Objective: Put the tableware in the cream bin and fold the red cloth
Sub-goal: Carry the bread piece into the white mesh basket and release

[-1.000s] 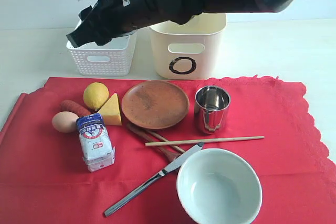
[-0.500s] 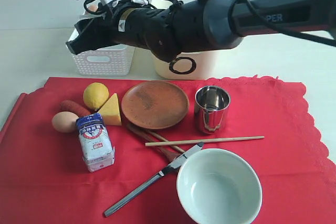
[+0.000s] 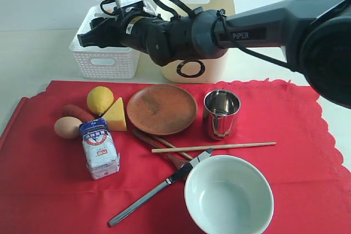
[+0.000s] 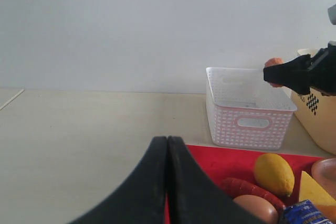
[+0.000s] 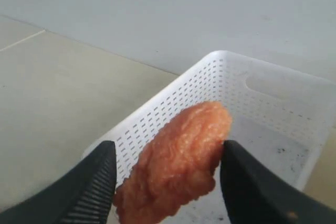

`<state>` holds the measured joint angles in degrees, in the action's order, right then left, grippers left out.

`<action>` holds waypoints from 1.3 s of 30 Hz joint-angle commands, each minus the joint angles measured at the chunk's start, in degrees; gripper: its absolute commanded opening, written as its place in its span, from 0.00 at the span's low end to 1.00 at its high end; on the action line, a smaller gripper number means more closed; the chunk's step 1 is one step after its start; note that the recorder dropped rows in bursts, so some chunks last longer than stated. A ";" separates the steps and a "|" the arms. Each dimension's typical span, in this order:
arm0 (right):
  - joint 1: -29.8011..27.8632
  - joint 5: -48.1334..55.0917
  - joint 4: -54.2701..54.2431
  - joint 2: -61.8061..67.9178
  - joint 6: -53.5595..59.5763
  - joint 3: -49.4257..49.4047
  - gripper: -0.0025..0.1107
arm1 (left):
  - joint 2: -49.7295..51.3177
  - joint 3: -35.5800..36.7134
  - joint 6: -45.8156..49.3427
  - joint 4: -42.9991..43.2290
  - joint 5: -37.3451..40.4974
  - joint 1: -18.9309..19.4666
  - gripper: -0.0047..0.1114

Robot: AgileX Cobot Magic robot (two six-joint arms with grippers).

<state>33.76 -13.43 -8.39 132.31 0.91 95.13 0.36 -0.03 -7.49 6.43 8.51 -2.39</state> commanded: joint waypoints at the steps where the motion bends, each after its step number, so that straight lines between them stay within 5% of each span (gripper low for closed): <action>1: -0.18 -0.30 -0.63 0.59 0.57 0.83 0.05 | -0.36 0.03 -0.03 -0.06 -0.26 0.12 0.05; 6: -0.18 -0.24 -0.63 0.59 0.57 0.83 0.22 | -0.36 0.03 -0.03 -0.06 -0.26 0.12 0.05; 17: -0.18 -1.85 -0.63 1.73 0.46 0.83 0.75 | -0.36 0.03 -0.04 -0.06 -0.26 0.12 0.05; 22: -0.18 2.14 -0.73 1.04 0.00 0.83 0.77 | -0.36 0.03 -0.16 -0.06 -0.26 0.12 0.05; 39: -0.49 39.41 -0.02 -13.67 8.59 0.83 0.77 | -0.36 0.03 -0.15 -0.06 -0.26 0.12 0.05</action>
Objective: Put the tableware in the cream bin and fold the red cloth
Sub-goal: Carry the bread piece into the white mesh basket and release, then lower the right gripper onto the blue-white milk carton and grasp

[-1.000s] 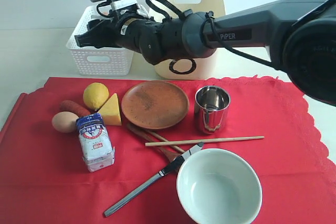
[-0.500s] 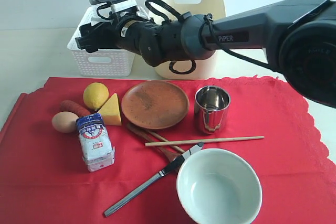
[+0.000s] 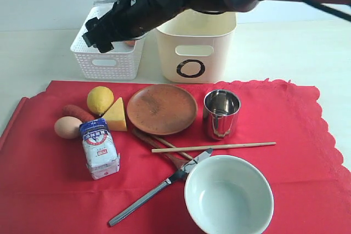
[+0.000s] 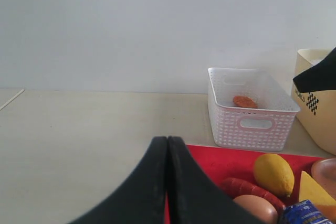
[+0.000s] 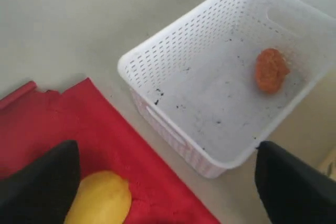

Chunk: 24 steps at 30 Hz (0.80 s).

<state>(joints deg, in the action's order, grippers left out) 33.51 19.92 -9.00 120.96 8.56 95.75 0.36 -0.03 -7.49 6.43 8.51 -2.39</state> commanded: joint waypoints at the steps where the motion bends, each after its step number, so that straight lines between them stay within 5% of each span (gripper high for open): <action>1: -0.24 7.08 0.48 -2.45 1.13 0.20 0.77 | -0.36 0.03 -0.15 -0.06 -0.26 0.12 0.05; 24: 4.38 14.60 -4.81 -0.78 13.00 0.20 0.77 | -0.36 0.03 -0.02 -0.06 -0.26 0.12 0.05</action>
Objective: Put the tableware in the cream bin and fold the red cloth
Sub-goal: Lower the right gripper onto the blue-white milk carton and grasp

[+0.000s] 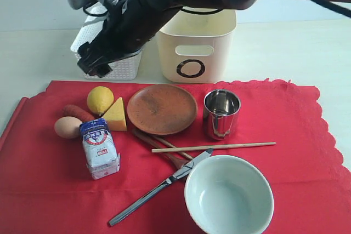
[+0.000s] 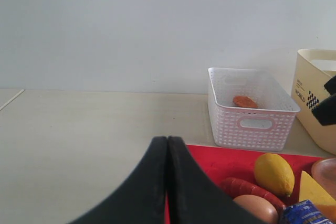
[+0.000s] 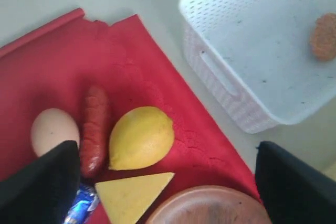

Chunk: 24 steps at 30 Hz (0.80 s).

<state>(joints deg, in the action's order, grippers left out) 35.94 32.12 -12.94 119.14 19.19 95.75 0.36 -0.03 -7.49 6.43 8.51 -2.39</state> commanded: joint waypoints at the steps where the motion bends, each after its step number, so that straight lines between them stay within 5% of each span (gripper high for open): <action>1: 2.51 3.20 -0.88 1.51 2.64 0.20 0.77 | -0.36 0.03 -0.02 -0.06 -0.26 0.12 0.05; 14: 5.99 17.74 -3.78 2.76 6.10 0.09 0.77 | -0.36 0.03 -0.16 -0.06 -0.26 0.12 0.05; 24: 6.02 16.27 -11.16 10.80 7.01 0.09 0.77 | -0.36 0.03 -0.16 -0.06 -0.26 0.12 0.05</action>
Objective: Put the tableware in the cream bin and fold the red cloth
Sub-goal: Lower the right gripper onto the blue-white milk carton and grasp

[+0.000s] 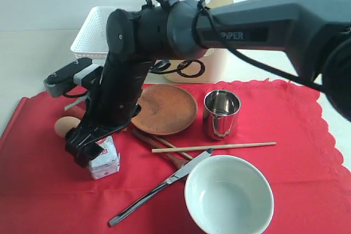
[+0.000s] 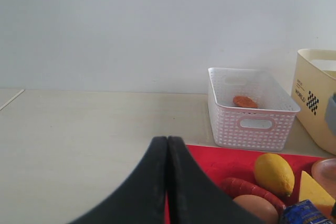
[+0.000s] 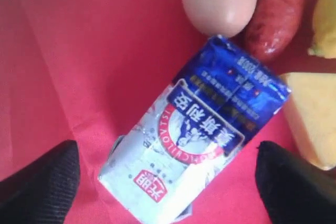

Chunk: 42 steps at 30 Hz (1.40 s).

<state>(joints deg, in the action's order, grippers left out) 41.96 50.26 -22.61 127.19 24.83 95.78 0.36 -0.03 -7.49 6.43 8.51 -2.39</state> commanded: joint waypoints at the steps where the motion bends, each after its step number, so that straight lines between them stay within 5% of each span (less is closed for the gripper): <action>1: 0.12 -2.36 -1.48 3.35 2.31 0.06 0.77 | -0.36 0.03 -0.16 -0.06 -0.26 0.12 0.05; 10: 2.30 -6.07 -1.02 5.04 5.17 0.06 0.71 | -0.36 0.03 -0.05 -0.06 -0.26 0.12 0.05; 27: 2.30 -4.51 0.60 5.04 5.17 0.06 0.03 | -0.36 0.03 -0.04 -0.06 -0.26 0.12 0.05; 42: 2.30 -1.69 0.25 3.80 5.17 1.01 0.02 | -0.36 0.03 -0.06 -0.06 -0.26 0.12 0.05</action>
<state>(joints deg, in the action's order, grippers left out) 44.13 45.41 -22.72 132.12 29.39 96.19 0.36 -0.03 -7.49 6.43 8.51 -2.39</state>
